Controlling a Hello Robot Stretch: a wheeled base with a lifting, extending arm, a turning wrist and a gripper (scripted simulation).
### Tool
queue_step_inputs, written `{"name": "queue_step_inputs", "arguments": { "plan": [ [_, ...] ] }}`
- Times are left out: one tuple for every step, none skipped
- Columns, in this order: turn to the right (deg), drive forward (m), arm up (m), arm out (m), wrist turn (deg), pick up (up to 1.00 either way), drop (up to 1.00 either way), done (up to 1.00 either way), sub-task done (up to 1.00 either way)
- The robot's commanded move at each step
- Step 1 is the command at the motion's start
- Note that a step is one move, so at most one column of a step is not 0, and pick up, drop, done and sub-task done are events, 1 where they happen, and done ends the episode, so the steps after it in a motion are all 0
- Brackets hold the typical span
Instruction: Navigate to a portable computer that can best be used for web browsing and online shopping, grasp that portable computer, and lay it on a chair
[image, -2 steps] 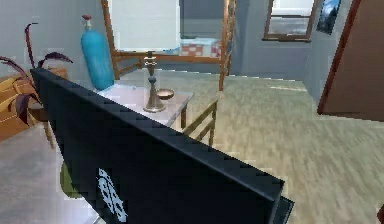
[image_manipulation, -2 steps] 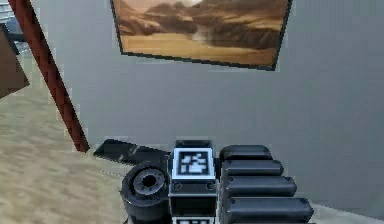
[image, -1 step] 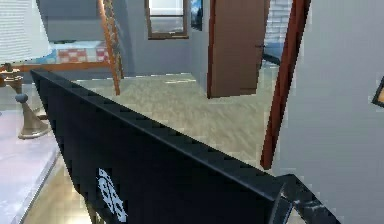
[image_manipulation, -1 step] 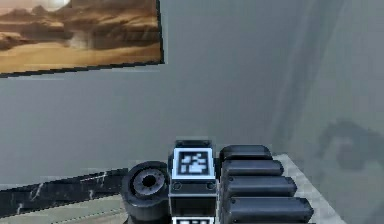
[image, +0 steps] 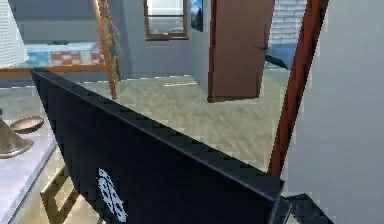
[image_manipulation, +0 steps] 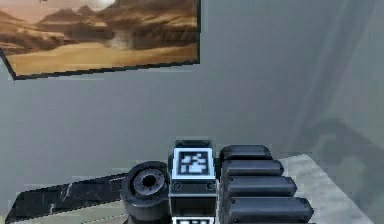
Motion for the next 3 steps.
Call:
{"name": "queue_step_inputs", "arguments": {
  "plan": [
    [12.0, 0.00, 0.00, 0.00, 0.0, 0.00, 0.00, 0.00, 0.00],
    [0.0, 0.30, 0.00, 0.00, 0.0, 0.00, 0.00, 0.00, 0.00],
    [-3.0, 0.00, 0.00, 0.00, 0.0, 0.00, 0.00, 0.00, 0.00]
  ]
}}
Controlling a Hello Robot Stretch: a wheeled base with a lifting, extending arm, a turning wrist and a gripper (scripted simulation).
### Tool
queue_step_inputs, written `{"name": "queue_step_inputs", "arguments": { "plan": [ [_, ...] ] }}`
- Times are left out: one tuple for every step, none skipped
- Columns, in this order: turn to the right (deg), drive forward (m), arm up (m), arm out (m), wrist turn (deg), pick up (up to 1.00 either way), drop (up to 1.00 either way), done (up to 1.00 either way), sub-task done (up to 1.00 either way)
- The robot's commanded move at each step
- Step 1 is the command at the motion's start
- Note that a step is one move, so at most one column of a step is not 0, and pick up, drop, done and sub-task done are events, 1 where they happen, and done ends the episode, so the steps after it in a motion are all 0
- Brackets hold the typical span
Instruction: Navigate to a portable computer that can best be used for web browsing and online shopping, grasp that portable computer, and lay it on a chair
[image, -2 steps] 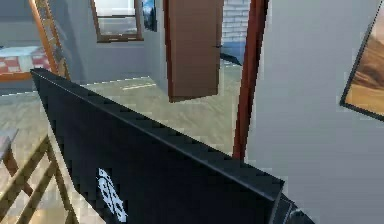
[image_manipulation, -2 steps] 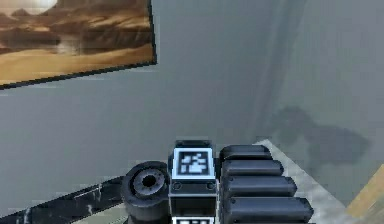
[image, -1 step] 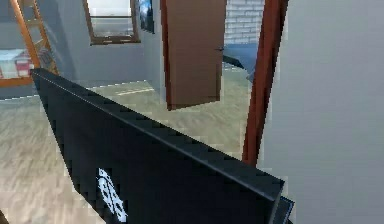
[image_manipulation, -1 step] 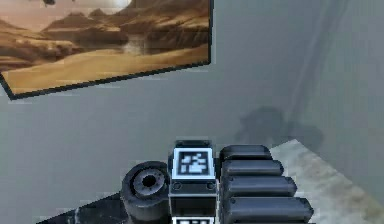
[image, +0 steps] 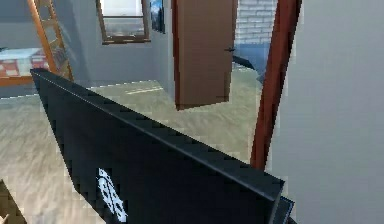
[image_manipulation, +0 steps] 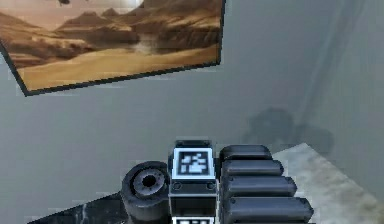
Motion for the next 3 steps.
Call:
{"name": "queue_step_inputs", "arguments": {
  "plan": [
    [-21.0, 0.00, 0.00, 0.00, 0.0, 0.00, 0.00, 0.00, 0.00],
    [0.0, 0.15, 0.00, 0.00, 0.0, 0.00, 0.00, 0.00, 0.00],
    [18.0, 0.00, 0.00, 0.00, 0.0, 0.00, 0.00, 0.00, 0.00]
  ]
}}
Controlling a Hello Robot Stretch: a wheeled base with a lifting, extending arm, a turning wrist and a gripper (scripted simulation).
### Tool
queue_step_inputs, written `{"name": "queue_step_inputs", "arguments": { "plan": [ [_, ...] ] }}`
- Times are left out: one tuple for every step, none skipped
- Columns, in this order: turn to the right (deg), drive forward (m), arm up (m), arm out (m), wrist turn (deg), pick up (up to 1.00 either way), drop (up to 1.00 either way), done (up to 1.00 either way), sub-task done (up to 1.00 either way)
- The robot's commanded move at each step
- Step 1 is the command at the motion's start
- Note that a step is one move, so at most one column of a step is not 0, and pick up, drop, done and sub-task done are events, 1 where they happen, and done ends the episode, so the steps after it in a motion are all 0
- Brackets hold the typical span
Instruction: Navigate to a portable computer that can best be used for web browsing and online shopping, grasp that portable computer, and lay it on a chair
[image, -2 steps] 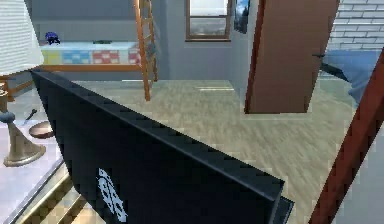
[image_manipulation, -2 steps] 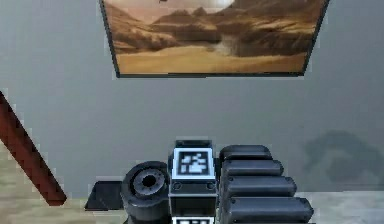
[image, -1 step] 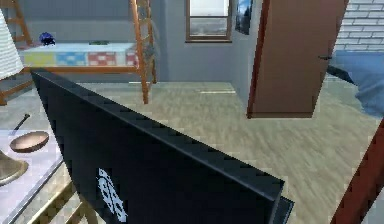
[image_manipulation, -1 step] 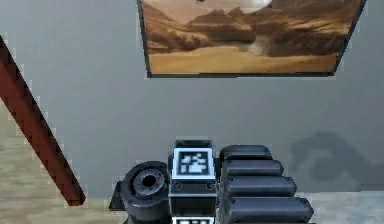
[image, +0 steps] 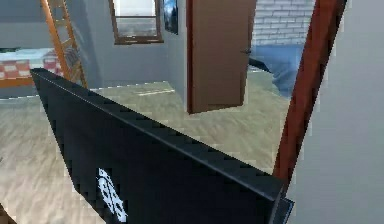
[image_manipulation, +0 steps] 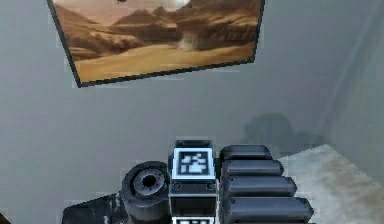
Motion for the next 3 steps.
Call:
{"name": "queue_step_inputs", "arguments": {
  "plan": [
    [0.0, 0.80, 0.00, 0.00, 0.0, 0.00, 0.00, 0.00, 0.00],
    [-45.0, 0.00, 0.00, 0.00, 0.0, 0.00, 0.00, 0.00, 0.00],
    [-45.0, 0.00, 0.00, 0.00, 0.0, 0.00, 0.00, 0.00, 0.00]
  ]
}}
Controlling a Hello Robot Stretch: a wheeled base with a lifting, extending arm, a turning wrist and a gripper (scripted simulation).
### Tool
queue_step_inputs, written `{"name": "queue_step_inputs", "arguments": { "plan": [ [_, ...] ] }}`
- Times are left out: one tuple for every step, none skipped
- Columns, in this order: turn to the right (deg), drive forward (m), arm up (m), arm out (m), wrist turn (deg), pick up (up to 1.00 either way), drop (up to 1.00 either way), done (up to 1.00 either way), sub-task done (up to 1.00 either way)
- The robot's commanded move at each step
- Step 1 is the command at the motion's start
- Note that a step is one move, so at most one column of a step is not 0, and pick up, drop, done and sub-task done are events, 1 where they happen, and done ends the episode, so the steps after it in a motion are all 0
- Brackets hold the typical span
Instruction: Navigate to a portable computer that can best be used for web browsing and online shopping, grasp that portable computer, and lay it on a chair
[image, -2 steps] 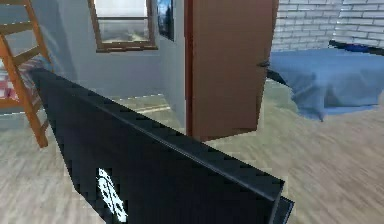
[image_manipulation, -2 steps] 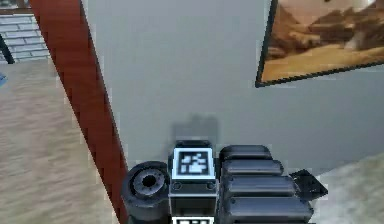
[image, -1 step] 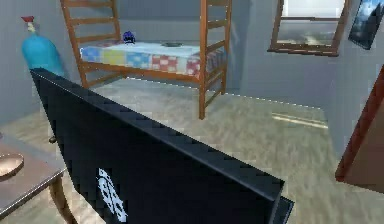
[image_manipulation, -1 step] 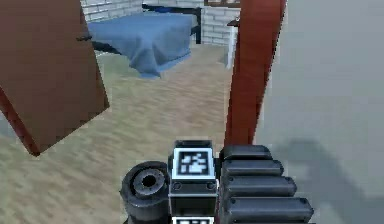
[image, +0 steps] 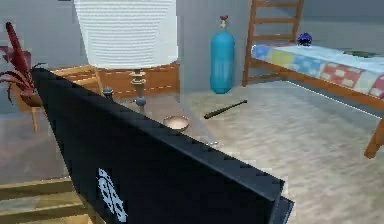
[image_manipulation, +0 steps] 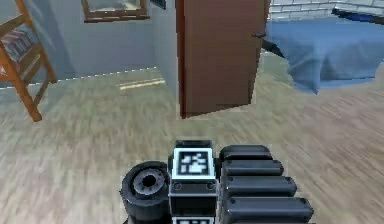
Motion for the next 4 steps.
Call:
{"name": "queue_step_inputs", "arguments": {
  "plan": [
    [-45.0, 0.00, 0.00, 0.00, 0.0, 0.00, 0.00, 0.00, 0.00],
    [-39.0, 0.00, 0.00, 0.00, 0.0, 0.00, 0.00, 0.00, 0.00],
    [0.0, 0.05, 0.00, 0.00, 0.0, 0.00, 0.00, 0.00, 0.00],
    [45.0, 0.00, 0.00, 0.00, 0.0, 0.00, 0.00, 0.00, 0.00]
  ]
}}
